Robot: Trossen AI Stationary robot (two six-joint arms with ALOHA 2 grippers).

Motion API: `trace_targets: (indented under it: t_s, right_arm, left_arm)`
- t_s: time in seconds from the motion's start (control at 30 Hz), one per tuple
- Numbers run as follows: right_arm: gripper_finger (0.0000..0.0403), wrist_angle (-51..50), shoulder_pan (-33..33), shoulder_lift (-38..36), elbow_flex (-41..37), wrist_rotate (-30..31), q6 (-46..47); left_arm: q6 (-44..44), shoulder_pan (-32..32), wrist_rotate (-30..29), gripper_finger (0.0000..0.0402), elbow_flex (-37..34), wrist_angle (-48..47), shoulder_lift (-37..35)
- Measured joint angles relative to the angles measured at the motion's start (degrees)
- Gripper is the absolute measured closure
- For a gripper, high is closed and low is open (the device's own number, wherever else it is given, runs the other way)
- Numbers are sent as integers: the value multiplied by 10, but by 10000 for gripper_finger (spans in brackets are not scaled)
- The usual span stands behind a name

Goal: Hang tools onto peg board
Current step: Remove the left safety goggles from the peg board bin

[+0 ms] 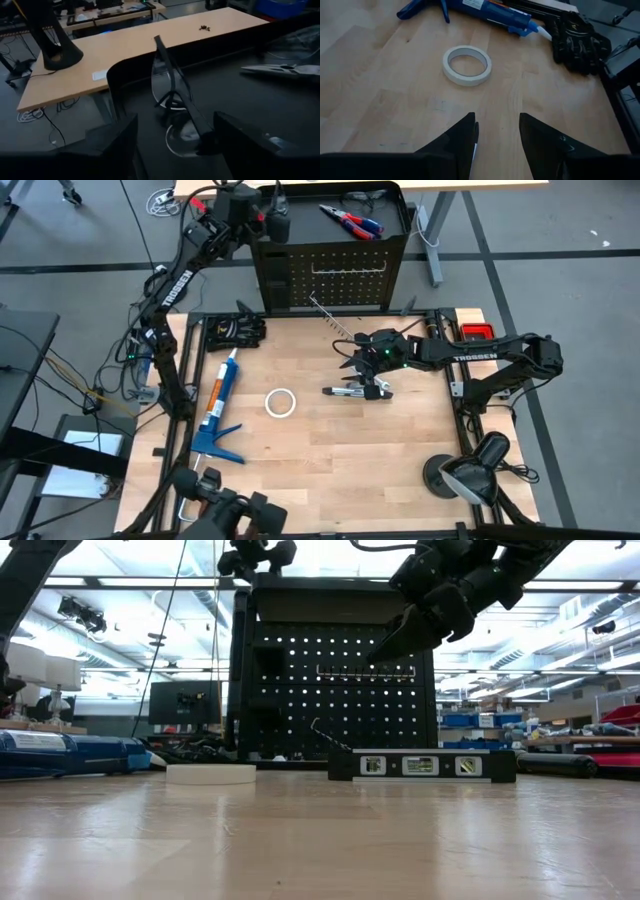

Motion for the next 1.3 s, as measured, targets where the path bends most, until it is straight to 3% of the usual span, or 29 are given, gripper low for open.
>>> trace_targets:
  t_s: [0.6,1.07,1.17,1.3]
  right_arm:
    - [242,0,0,0,0,0,0]
    - [242,-6,0,0,0,0,0]
    - [242,-8,-1,0,0,0,0]
    - [242,-14,-5,0,0,0,0]
  left_arm:
    - [46,-5,0,383,0,2,0]
    - [74,-36,29,385,6,47,-37]
    - [77,-51,59,385,6,41,-58]
    - [128,-82,156,385,6,15,-80]
